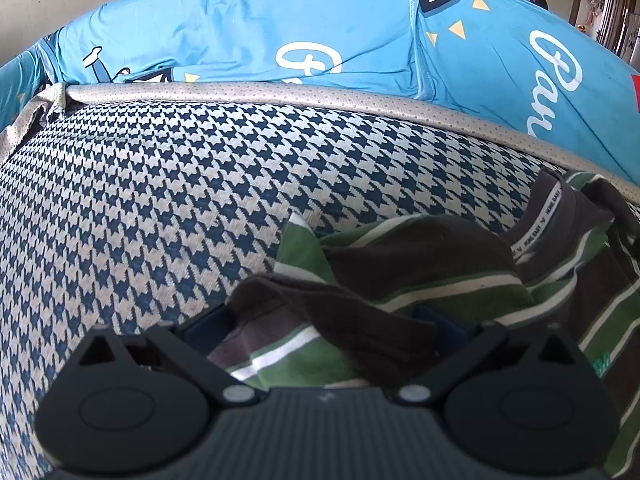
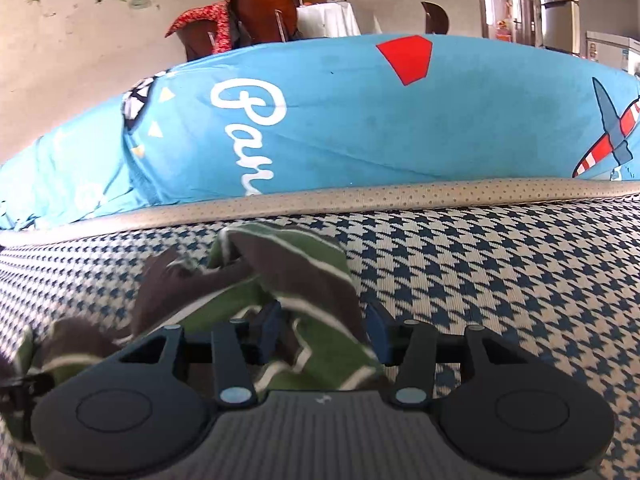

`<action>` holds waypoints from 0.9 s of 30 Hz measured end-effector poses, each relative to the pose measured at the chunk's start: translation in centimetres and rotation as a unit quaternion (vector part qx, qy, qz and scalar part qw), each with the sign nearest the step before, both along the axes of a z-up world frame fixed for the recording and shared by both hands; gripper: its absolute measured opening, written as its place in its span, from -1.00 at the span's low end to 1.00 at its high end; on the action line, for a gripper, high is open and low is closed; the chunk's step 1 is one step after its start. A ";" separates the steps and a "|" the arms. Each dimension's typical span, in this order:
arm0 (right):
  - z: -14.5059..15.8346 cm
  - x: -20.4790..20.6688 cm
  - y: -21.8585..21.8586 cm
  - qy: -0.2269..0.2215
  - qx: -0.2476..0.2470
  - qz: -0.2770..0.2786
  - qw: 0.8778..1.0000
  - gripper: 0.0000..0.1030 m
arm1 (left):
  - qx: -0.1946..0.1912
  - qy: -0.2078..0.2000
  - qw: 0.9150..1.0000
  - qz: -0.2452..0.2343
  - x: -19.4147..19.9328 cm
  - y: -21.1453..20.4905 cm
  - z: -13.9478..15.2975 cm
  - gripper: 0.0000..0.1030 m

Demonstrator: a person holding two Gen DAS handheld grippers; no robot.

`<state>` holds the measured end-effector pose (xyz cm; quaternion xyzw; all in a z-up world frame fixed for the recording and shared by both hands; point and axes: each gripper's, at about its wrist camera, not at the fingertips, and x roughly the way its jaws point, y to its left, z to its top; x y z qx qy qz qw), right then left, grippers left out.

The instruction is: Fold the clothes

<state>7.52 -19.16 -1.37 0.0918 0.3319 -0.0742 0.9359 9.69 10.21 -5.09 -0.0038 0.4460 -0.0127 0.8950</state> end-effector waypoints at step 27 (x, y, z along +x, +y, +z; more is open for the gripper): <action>3.5 -3.9 -13.7 -0.050 -0.043 -0.269 0.961 -0.74 | -0.054 -0.026 0.998 -0.027 0.4 -7.9 3.0 0.99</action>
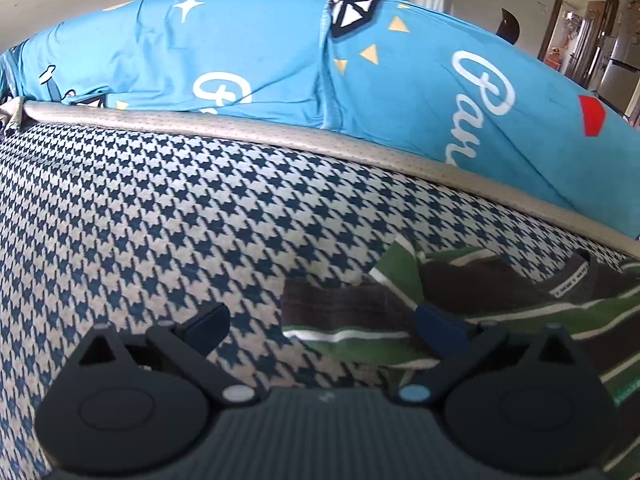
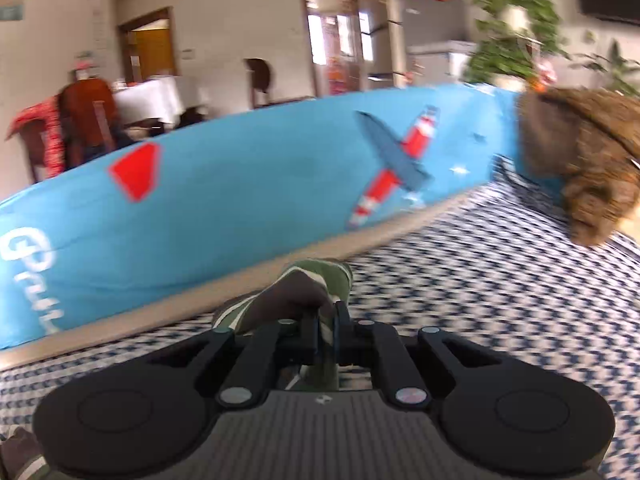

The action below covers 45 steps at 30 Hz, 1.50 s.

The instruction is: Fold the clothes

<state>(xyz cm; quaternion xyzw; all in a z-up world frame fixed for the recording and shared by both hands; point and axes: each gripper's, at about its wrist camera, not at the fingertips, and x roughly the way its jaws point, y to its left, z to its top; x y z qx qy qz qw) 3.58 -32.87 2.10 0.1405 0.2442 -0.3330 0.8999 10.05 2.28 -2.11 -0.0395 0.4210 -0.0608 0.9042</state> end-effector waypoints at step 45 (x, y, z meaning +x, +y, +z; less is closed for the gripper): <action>-3.8 8.3 6.9 0.051 -0.007 0.238 0.970 -0.88 | -0.001 0.007 0.999 -0.038 0.7 -0.9 -1.1 1.00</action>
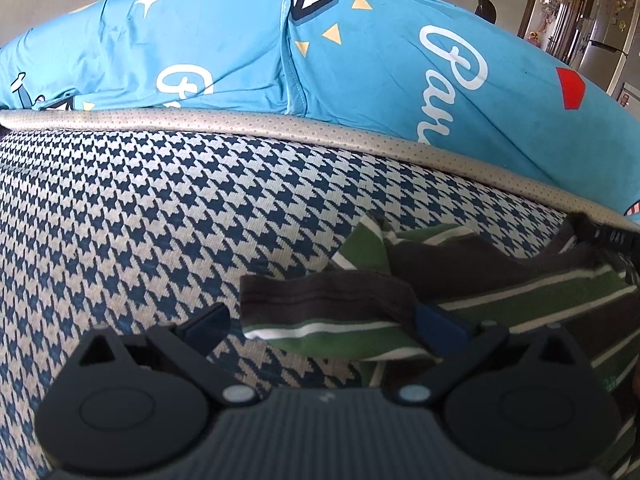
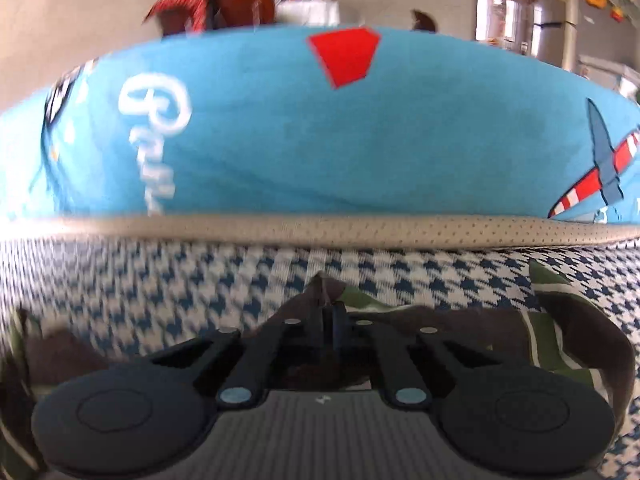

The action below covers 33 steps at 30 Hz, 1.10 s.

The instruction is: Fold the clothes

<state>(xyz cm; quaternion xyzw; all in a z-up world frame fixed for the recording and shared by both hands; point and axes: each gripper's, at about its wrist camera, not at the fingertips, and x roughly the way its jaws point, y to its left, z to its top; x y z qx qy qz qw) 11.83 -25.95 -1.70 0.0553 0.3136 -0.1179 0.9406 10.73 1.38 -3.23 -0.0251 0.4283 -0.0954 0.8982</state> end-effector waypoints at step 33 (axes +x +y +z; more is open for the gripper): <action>0.1 0.3 8.9 0.040 0.088 0.256 0.962 -0.67 | 0.003 -0.021 0.998 0.055 0.3 4.1 1.0 1.00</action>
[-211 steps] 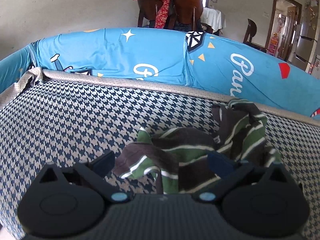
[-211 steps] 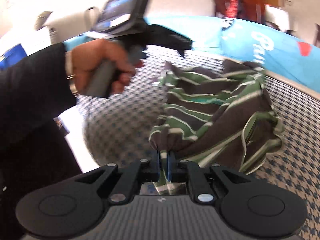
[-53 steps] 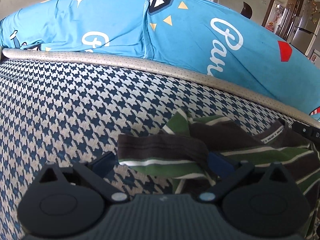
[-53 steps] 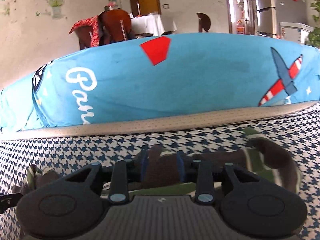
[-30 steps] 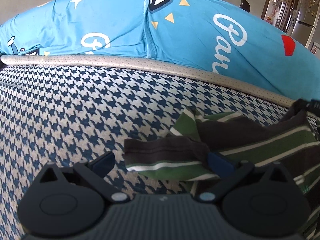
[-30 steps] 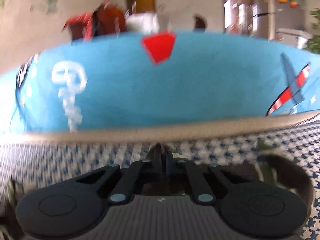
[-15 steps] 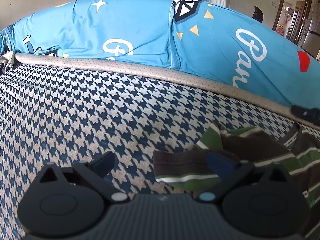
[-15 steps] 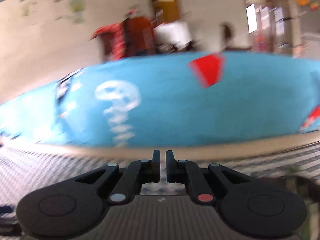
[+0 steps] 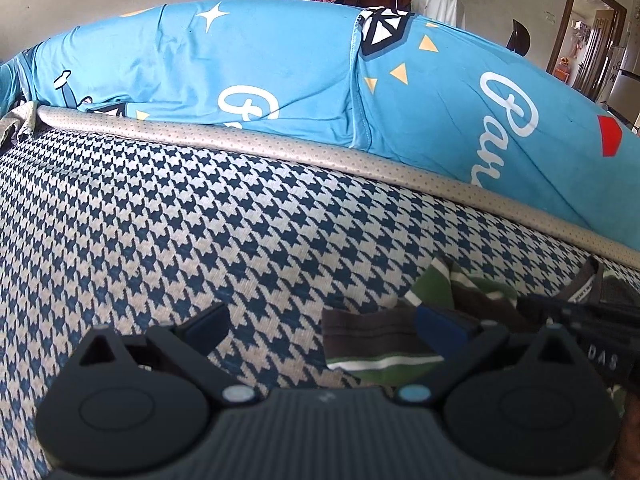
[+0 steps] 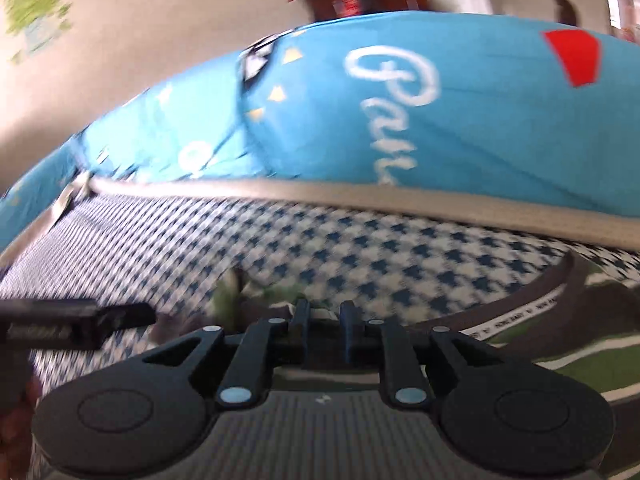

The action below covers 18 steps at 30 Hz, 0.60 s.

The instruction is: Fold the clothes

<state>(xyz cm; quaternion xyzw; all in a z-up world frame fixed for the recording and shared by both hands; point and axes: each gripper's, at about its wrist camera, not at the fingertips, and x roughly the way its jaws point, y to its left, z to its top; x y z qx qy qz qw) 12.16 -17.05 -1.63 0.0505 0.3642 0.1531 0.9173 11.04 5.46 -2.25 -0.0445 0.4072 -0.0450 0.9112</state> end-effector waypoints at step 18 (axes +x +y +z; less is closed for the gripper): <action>-0.1 -1.3 0.9 -0.013 -0.093 0.001 0.996 -0.06 | -0.005 0.003 1.000 0.004 0.1 0.8 0.3 1.00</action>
